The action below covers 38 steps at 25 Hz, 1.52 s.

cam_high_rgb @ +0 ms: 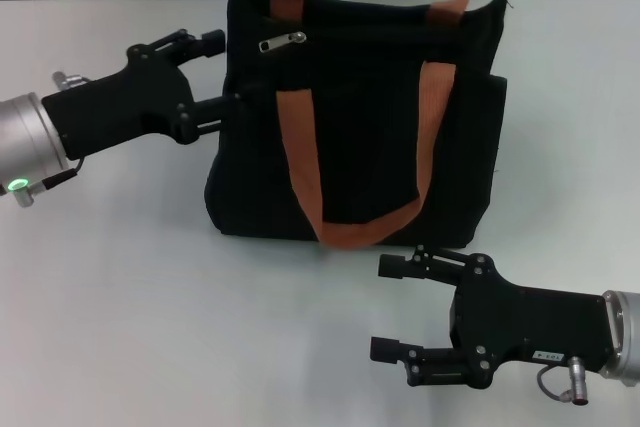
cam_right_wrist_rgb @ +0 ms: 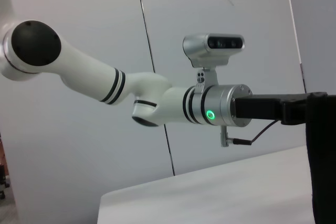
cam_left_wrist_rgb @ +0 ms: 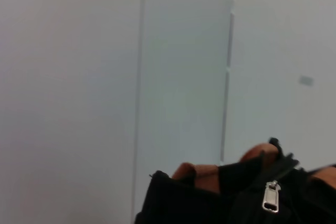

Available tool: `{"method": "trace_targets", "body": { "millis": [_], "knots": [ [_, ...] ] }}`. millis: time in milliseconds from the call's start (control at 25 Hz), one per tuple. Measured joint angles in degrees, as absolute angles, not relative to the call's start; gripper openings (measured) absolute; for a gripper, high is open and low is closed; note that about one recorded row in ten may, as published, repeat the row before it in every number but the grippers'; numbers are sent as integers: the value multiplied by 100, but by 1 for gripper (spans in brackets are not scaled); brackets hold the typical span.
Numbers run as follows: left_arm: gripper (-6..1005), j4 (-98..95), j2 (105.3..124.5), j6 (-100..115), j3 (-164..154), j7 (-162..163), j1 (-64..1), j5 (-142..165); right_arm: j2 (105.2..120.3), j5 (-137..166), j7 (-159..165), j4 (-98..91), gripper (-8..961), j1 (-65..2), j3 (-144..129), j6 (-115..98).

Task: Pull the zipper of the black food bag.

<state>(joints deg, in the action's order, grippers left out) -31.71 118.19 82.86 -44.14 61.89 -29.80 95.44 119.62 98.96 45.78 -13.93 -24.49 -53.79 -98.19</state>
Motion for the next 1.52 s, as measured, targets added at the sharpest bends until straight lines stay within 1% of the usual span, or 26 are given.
{"method": "trace_targets", "body": {
  "millis": [200,440,720,920,1320,1440,1520],
  "knots": [
    [834,-3537,11833,8265,-4751,6366,-2944,9579,11962,9896,4578,-1372,818,-2492,-5379,-9782],
    [829,-3678,11860,8111,-4813,6672,-3086,9821,11962,9896,4578,-1331,818,-2571,-5381,-9774],
    [750,-3678,11875,7909,-4837,6700,-3119,9782,11962,9896,4578,-1327,818,-2582,-5375,-9758],
    [584,-3685,11877,7901,-4840,6741,-3141,9779,11965,9883,4578,-1327,817,-2586,-5371,-9749],
    [310,-3696,11874,7910,-4794,6751,-3152,9708,11971,9813,4578,-1327,817,-2616,-5370,-9729],
    [114,-3683,11874,7940,-4818,6751,-3122,9518,11971,9810,4579,-1327,817,-2626,-5369,-9733],
    [78,-3679,11874,7941,-4827,6751,-3118,9494,11971,9764,4611,-1327,817,-2630,-5365,-9795]
  ]
}}
